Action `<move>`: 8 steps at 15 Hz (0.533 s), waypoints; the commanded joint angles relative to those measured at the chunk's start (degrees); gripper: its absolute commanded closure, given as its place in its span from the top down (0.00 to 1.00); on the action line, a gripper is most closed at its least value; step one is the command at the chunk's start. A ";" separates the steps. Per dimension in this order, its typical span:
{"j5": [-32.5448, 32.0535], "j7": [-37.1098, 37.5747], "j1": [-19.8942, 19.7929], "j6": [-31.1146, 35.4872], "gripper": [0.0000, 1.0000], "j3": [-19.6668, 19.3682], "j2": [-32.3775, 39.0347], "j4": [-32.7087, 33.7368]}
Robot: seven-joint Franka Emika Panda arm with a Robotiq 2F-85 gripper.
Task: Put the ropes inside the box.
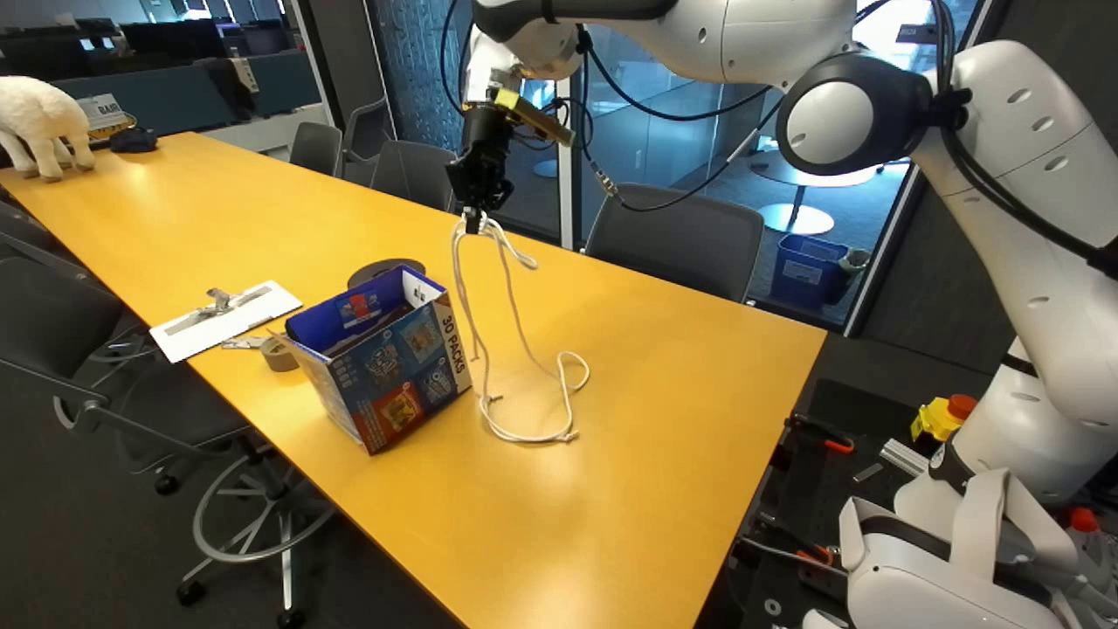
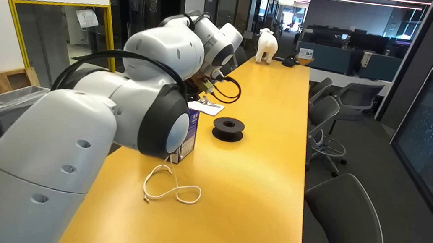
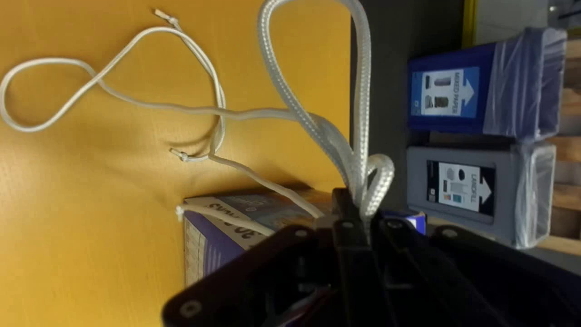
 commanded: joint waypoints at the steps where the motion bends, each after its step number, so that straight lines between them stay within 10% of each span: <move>1: 3.66 12.84 1.81 1.81 0.01 0.59 6.00 12.31; 8: 2.89 30.74 7.09 18.42 0.01 -0.63 9.83 19.03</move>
